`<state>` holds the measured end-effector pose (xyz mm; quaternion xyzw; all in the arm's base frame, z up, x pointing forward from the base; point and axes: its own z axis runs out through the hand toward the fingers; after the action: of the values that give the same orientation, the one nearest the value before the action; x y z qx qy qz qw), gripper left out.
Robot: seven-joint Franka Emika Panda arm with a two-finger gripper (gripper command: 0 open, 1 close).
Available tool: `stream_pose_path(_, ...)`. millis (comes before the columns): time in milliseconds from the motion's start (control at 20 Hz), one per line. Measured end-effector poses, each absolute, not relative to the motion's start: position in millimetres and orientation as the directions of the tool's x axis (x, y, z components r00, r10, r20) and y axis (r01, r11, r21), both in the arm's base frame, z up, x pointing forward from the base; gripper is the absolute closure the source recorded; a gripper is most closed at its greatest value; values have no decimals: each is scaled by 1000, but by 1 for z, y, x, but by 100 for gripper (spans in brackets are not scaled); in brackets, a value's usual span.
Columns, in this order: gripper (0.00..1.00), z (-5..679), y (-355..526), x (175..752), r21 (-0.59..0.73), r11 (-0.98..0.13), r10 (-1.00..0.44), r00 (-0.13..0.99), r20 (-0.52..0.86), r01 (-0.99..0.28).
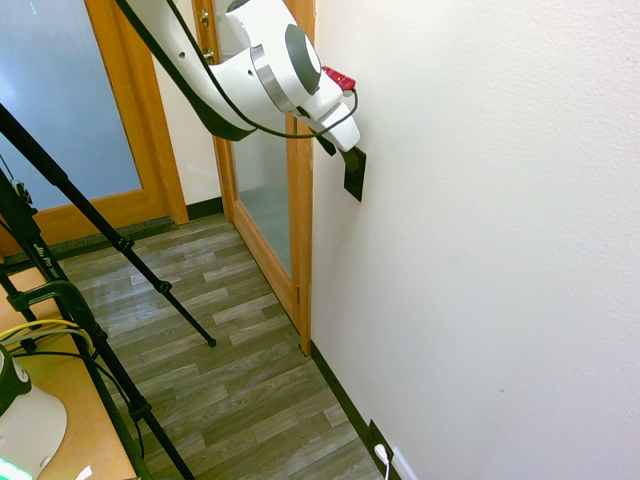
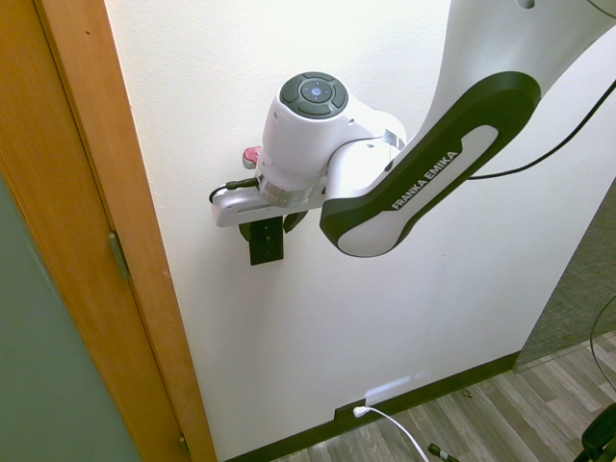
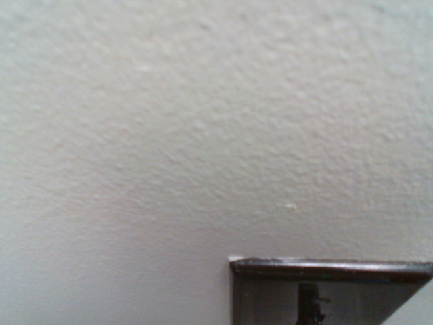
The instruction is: Turn off the light
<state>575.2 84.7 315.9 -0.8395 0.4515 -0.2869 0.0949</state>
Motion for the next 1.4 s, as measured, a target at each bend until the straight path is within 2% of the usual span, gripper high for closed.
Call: stream_pose_path(1400, 100, 301, 75, 589, -436, -536, -840, 406, 360, -723)
